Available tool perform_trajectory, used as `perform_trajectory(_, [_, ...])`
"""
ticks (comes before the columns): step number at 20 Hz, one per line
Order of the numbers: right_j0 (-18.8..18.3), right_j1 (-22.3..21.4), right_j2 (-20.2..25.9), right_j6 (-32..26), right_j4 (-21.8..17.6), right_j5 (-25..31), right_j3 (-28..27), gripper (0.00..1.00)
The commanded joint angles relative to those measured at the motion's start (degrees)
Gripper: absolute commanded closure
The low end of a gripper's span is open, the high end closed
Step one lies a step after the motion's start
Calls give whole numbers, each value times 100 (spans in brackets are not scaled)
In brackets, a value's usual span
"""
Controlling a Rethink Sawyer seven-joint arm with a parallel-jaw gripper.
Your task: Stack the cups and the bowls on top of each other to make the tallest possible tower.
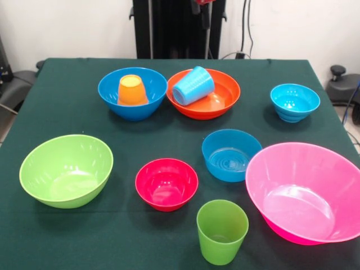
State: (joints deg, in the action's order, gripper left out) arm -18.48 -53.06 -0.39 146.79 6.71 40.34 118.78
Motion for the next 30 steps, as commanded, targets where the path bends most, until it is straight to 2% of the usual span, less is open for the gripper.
perform_trajectory(1, [236,395,276,687,360,-95,-108,0])
perform_trajectory(9, [488,768,218,985,667,-145,-541,0])
perform_trajectory(20, [1171,1741,-218,1674,1183,-35,-1807,0])
perform_trajectory(25, [1353,1943,-385,1614,1374,-43,-1962,0])
perform_trajectory(30, [1355,1887,-471,1368,1451,-112,-1777,0])
